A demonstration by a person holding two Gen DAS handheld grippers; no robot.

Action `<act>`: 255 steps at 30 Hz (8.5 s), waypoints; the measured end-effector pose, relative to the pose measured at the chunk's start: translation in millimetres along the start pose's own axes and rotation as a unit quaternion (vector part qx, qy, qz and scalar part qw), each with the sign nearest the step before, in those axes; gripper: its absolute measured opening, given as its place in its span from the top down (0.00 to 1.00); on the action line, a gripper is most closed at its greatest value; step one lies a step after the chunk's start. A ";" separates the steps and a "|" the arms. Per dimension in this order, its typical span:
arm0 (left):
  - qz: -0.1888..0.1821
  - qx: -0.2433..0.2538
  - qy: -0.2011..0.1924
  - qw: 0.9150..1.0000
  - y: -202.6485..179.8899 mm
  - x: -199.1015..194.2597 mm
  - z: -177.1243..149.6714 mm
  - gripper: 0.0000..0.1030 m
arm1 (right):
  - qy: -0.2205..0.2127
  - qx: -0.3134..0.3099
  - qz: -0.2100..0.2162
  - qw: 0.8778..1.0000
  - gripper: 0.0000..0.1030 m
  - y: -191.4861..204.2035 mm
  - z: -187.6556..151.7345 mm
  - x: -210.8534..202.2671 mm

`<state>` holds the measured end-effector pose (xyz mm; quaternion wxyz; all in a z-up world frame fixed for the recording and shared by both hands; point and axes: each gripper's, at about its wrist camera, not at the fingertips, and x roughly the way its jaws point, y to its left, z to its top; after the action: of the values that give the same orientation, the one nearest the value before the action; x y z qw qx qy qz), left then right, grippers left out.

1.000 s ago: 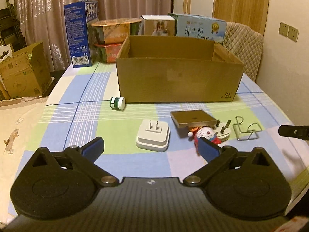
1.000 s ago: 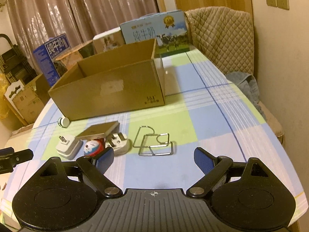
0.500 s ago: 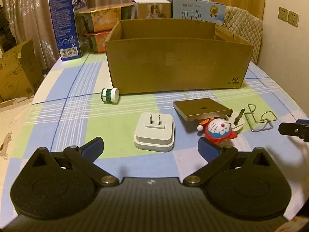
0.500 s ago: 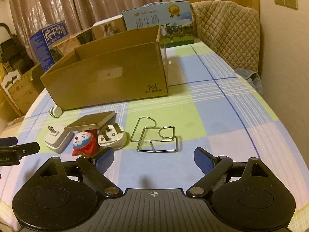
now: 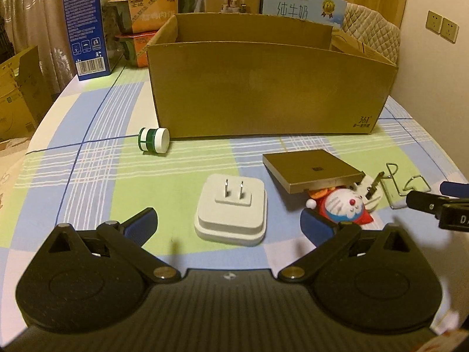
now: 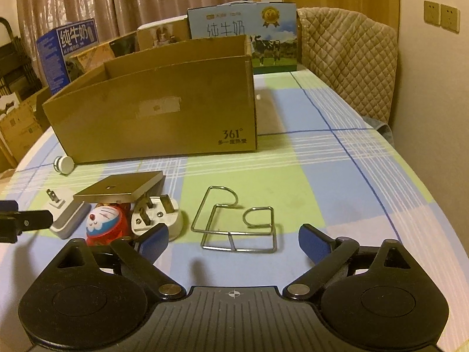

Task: Organize rigid objects
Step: 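Move both open grippers back toward the items on the table, then grasp the white square plug with the left gripper while the right gripper grasps the wire holder, then carry the square plug with the left gripper while the right gripper carries the wire holder into the box, then open the left gripper over the box while the right gripper releases the wire holder inside, then move both open grippers back toward the Doraemon figure and UK plug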

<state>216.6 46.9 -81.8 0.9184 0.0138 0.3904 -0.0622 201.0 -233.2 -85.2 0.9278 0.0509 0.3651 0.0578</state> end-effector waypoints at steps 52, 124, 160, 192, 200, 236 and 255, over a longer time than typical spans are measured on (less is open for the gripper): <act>-0.008 0.032 0.027 0.999 -3.5 40.6 8.2 0.20 | -0.013 -0.012 -0.058 0.998 0.36 12.2 2.8 32.9; -0.035 0.029 -0.057 0.997 -39.1 -89.6 72.8 0.42 | -0.095 -0.064 0.046 0.992 0.36 13.0 68.1 -98.0; -0.011 0.001 0.011 1.000 29.7 88.4 211.2 0.42 | 0.002 -0.073 0.071 0.995 0.36 21.8 214.5 96.5; -0.002 0.008 -0.006 1.000 31.5 83.8 216.7 0.29 | 0.012 -0.061 0.067 0.996 0.36 18.8 214.4 105.8; -0.007 0.009 -0.008 1.000 28.3 83.1 215.6 0.29 | 0.019 -0.049 0.065 0.996 0.35 15.0 214.1 108.9; -0.011 -0.012 -0.039 0.999 -22.2 -60.0 144.9 0.24 | -0.052 -0.036 0.088 0.994 0.17 16.5 187.8 -50.6; -0.023 -0.035 -0.047 0.998 -46.1 -127.7 77.1 0.08 | -0.049 -0.023 0.099 0.994 0.16 7.1 117.8 -139.1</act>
<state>178.2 8.7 64.6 0.9338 -0.0301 0.3494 -0.0706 179.8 -252.4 95.0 0.9352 0.0677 0.3112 0.1550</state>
